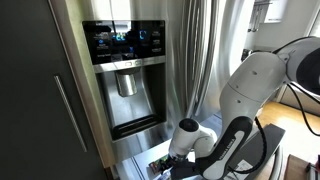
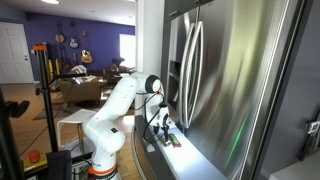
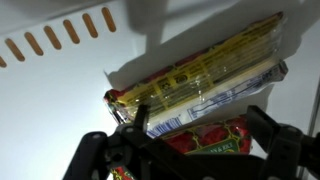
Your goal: Take one packet out of the freezer drawer and place it on the edge of the drawer
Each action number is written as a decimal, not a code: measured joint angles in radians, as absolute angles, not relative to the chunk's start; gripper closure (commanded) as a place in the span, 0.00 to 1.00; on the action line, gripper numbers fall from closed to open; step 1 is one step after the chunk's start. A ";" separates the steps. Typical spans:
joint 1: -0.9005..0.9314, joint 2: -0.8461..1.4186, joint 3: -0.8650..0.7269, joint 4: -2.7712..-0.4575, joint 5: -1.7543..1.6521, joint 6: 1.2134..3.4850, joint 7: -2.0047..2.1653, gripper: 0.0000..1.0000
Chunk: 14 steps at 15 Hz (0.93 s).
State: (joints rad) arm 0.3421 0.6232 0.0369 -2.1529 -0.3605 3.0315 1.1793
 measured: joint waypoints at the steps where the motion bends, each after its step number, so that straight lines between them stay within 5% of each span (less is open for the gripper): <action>1: 0.355 0.633 0.029 -2.147 -0.311 3.034 1.155 0.00; 14: 0.448 0.681 -0.015 -2.103 -0.005 3.017 0.976 0.00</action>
State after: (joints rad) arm 0.4482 0.6810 -0.0154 -2.1035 -0.0048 3.0171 0.9763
